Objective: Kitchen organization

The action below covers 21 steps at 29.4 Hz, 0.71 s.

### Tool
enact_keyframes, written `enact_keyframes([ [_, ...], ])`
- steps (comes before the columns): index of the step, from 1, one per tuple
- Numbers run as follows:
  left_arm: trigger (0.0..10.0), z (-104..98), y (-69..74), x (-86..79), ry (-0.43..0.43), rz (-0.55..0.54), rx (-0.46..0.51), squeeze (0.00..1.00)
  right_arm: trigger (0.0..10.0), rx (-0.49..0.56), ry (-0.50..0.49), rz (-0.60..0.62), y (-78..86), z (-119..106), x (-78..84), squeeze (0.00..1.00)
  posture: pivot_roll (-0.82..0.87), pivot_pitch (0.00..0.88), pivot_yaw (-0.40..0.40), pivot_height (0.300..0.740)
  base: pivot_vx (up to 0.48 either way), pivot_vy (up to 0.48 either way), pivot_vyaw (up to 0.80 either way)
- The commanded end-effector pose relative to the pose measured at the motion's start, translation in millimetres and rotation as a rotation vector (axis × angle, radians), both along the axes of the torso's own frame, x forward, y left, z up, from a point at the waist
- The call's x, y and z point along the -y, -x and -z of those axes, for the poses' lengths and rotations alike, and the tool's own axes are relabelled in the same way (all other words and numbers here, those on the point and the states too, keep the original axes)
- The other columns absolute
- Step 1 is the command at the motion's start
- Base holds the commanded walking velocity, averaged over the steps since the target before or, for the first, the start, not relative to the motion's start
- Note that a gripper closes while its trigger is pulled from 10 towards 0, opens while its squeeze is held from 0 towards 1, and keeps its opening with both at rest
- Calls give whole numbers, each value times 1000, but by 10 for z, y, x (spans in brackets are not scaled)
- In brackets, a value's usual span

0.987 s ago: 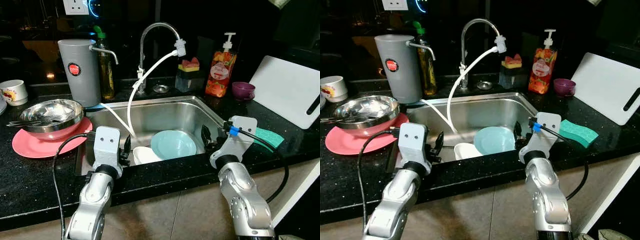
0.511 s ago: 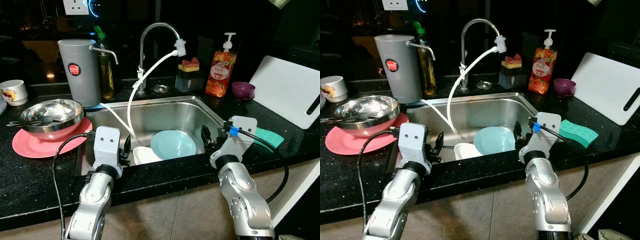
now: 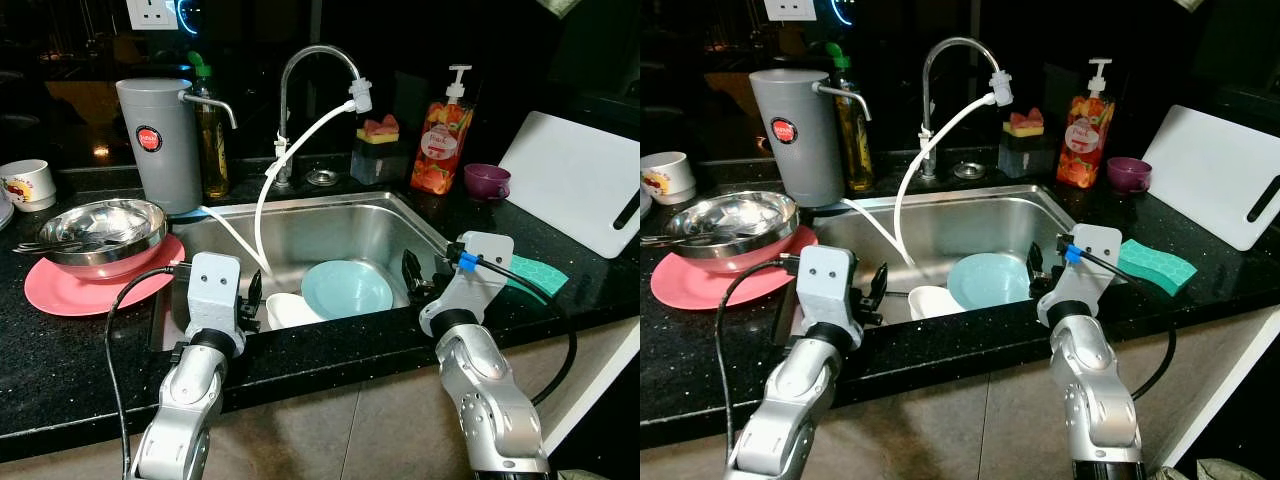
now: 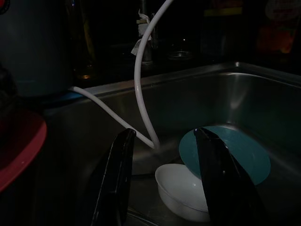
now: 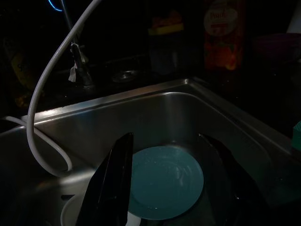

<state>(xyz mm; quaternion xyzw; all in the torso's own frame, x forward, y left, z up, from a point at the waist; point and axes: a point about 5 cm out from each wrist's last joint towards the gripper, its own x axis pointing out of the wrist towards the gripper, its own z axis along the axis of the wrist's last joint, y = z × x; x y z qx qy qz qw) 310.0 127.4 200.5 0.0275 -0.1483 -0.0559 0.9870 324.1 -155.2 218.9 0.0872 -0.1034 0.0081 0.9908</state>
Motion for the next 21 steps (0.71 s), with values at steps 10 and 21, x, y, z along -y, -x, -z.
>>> enact_keyframes([
  [10, 10000, 20, -5, 9, -10, 3, -6, 0, 10000, -2, -12, 2, -11, 7, 10, 0, 79, 47, -49, 740, 0, 0, 0],
  [21, 10000, 27, 4, 5, -10, 1, -10, 0, 10000, -4, -14, 6, -6, 10, 13, 0, 79, 56, -49, 740, 0, 0, 0],
])
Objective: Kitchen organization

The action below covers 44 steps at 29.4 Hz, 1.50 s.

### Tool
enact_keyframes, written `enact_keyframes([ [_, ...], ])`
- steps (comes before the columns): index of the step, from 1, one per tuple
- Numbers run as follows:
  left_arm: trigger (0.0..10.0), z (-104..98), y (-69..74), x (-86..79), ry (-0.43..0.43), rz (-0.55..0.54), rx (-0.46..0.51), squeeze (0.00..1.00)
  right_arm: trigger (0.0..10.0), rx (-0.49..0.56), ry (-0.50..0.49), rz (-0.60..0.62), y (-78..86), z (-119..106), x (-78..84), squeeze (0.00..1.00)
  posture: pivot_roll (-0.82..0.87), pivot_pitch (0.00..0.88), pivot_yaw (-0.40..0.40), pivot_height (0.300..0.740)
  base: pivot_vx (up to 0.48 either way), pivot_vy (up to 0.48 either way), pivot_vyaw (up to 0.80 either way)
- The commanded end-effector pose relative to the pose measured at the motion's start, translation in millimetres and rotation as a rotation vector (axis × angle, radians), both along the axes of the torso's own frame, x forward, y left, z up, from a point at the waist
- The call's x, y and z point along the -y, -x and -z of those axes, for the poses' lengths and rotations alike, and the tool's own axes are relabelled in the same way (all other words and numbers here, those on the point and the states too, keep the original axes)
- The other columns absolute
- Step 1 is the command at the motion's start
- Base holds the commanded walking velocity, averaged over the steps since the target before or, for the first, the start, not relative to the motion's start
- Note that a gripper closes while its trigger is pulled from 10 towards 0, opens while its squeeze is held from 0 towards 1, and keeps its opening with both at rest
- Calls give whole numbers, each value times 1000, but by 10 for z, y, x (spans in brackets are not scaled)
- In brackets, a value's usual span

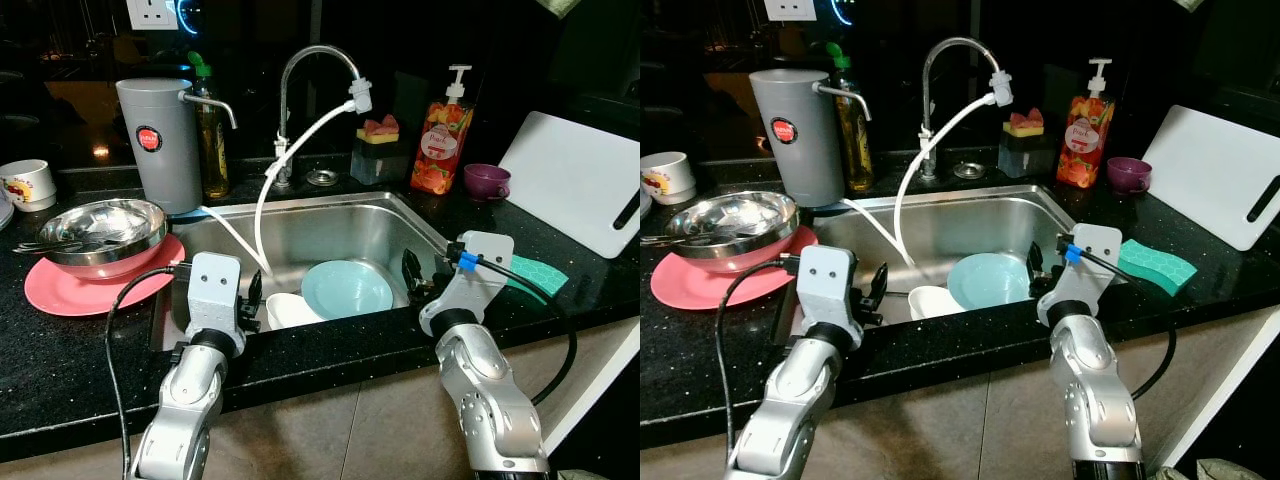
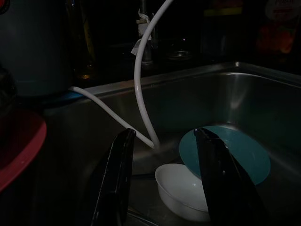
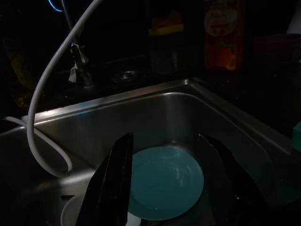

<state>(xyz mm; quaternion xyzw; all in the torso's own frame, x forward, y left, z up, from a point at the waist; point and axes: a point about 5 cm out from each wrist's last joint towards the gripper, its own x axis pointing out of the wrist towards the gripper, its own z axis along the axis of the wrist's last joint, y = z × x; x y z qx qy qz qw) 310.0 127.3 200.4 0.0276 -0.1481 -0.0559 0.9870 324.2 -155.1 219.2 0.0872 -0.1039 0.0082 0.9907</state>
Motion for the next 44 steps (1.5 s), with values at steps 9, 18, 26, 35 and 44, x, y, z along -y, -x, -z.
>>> enact_keyframes([
  [9, 10000, 28, 7, 4, -10, 0, -10, 0, 10000, -6, -16, 7, -1, 17, 13, 0, 79, 57, -48, 740, 0, 0, 0],
  [18, 10000, 24, 4, 3, -11, 0, -9, 0, 10000, -5, -18, 6, -5, 17, 11, 0, 81, 58, -48, 740, 0, 0, 0],
  [26, 10000, 20, -1, 1, -12, 1, -8, 0, 10000, -5, -20, 7, -8, 18, 7, 0, 82, 55, -44, 740, 0, 0, 0],
  [35, 10000, 18, -3, 2, -13, 1, -8, 0, 10000, -5, -20, 8, -9, 18, 8, 0, 81, 54, -45, 740, 0, 0, 0],
  [44, 10000, 18, -4, 6, -12, 1, -7, 0, 10000, -4, -19, 9, -11, 15, 12, 0, 81, 54, -46, 740, 0, 0, 0],
])
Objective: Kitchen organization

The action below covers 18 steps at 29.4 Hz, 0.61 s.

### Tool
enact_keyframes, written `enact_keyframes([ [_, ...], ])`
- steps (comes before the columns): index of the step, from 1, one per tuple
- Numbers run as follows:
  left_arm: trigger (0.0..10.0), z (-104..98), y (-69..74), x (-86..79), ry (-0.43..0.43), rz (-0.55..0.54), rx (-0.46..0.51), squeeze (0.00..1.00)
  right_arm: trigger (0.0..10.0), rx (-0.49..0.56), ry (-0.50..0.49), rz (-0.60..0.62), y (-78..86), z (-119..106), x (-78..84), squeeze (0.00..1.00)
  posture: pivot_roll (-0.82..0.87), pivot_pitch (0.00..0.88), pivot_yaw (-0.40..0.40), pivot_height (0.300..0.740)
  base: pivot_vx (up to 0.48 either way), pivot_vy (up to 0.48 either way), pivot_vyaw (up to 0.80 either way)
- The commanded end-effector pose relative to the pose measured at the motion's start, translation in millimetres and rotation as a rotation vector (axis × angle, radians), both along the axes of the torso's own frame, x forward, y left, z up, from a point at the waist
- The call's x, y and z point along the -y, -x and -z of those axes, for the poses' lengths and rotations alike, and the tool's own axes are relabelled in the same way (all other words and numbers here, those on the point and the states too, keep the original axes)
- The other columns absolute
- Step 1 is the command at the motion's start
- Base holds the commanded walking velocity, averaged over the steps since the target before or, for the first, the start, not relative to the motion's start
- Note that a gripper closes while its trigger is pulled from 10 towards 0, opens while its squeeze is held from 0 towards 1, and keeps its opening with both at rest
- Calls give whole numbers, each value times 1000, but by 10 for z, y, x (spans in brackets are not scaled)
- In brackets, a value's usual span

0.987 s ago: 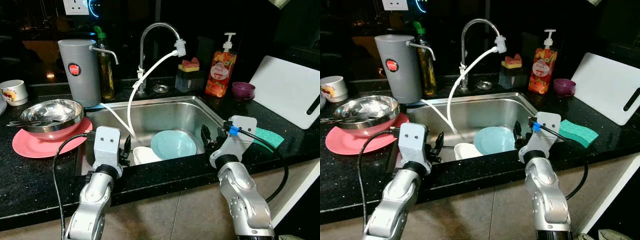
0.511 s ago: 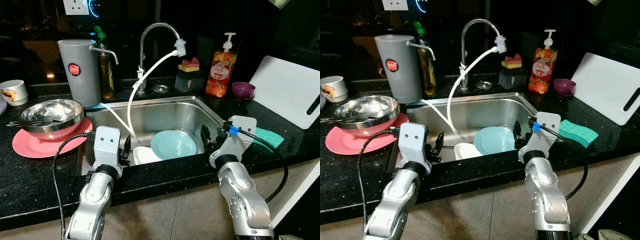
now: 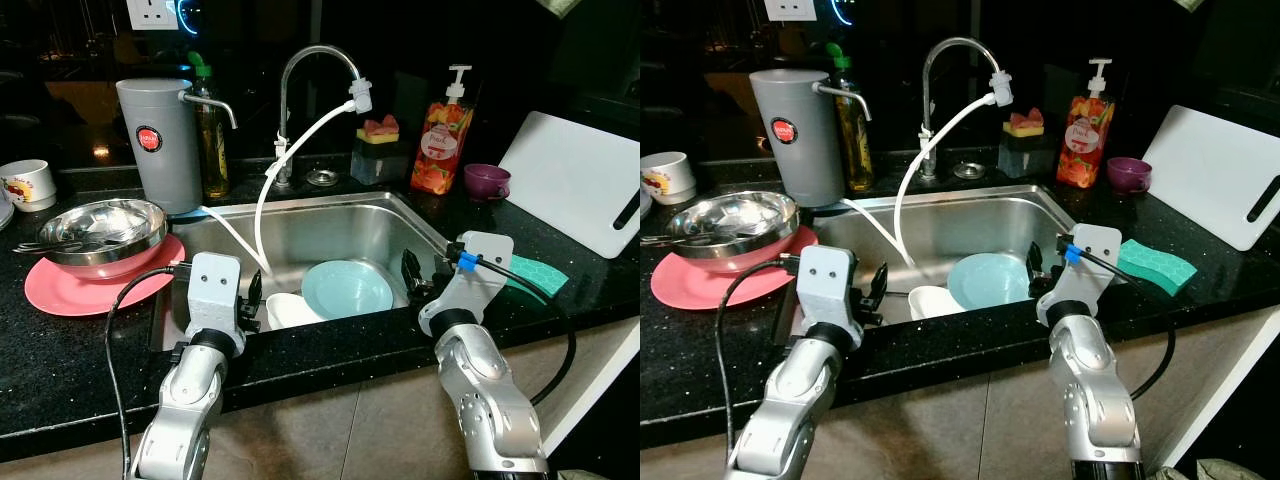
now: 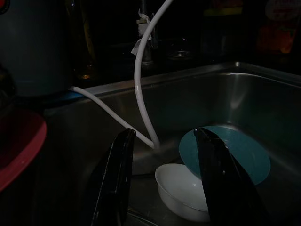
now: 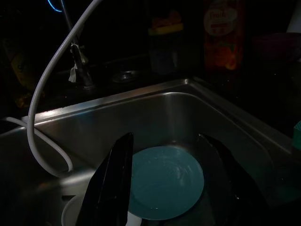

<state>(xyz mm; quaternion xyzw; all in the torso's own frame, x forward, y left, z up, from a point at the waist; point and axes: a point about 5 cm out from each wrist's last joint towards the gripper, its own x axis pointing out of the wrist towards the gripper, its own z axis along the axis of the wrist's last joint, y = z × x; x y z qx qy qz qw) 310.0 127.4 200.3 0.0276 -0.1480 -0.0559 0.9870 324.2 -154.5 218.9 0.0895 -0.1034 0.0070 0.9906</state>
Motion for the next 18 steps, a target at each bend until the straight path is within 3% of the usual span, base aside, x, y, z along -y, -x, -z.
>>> enact_keyframes([
  [1, 10000, 18, -4, 6, -12, 1, -7, 0, 10000, -3, -14, 7, -11, 12, 18, 0, 81, 54, -46, 740, 0, 0, 0],
  [18, 10000, 22, -3, 13, -9, 2, -7, 0, 10000, -1, -12, 8, -13, 6, 25, 0, 78, 54, -47, 740, 0, 0, 0],
])
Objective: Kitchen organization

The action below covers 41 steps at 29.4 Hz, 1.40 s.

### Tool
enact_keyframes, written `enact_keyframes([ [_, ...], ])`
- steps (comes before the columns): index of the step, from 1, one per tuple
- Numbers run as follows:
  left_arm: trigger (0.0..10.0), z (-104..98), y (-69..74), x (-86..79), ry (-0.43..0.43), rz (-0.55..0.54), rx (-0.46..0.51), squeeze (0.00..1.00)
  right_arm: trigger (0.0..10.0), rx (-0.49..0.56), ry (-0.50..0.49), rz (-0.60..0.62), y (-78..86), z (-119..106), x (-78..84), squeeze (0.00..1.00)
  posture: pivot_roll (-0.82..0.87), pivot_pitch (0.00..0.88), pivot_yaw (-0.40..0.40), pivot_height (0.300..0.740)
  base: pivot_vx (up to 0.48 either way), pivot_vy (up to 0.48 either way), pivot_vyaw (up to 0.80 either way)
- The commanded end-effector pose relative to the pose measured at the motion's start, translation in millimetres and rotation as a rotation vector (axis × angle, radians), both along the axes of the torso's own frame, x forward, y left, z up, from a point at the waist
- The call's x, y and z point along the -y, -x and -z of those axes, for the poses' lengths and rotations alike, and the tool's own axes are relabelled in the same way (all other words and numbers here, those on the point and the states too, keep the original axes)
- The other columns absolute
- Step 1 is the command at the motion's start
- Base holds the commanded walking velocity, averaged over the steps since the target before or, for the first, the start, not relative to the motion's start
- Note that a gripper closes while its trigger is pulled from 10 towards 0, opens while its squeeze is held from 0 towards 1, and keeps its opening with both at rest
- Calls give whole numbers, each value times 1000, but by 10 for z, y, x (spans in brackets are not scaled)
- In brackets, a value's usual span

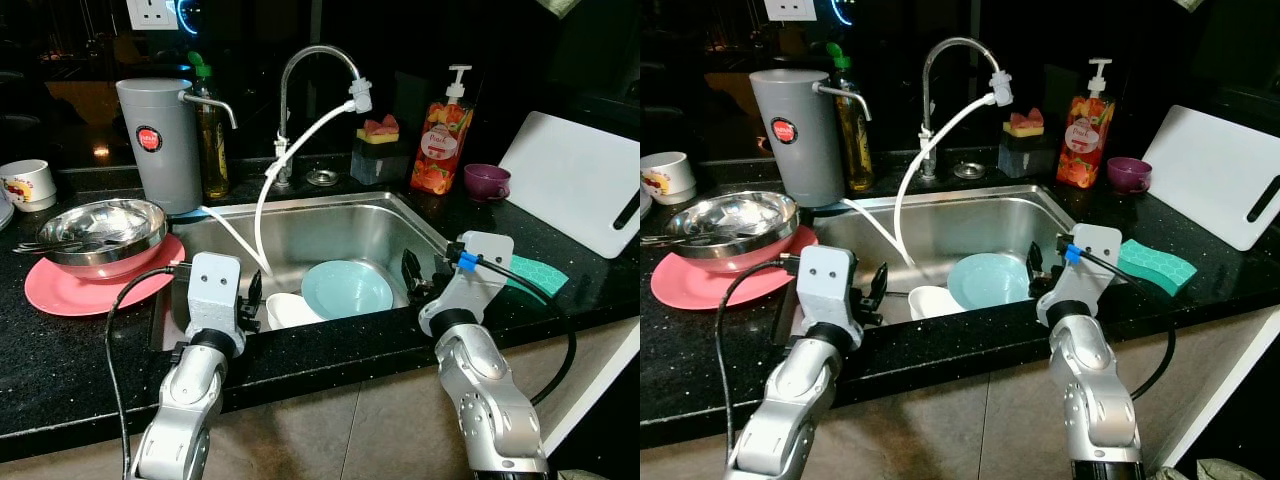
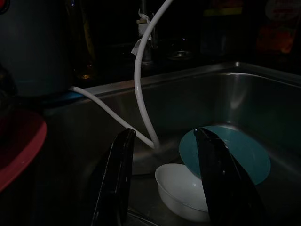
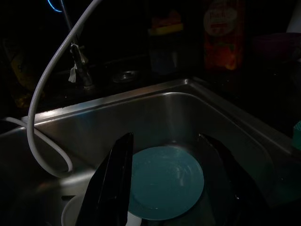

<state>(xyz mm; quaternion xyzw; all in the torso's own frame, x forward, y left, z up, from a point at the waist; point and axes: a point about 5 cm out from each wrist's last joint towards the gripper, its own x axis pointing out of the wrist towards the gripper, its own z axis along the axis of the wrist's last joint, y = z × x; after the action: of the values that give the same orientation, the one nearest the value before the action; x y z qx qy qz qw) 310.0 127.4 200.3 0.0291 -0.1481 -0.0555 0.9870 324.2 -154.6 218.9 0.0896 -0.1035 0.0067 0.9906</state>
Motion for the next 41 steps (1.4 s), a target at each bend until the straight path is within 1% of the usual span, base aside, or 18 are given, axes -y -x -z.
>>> enact_keyframes([
  [1, 10000, 22, -4, 12, -6, 3, -7, 0, 10000, -1, -11, 7, -13, 5, 23, 0, 78, 54, -47, 740, 0, 0, 0],
  [41, 10000, 19, -13, 10, -12, 7, -6, 0, 10000, 1, -13, 8, -17, 8, 19, 0, 81, 45, -43, 740, 0, 0, 0],
])
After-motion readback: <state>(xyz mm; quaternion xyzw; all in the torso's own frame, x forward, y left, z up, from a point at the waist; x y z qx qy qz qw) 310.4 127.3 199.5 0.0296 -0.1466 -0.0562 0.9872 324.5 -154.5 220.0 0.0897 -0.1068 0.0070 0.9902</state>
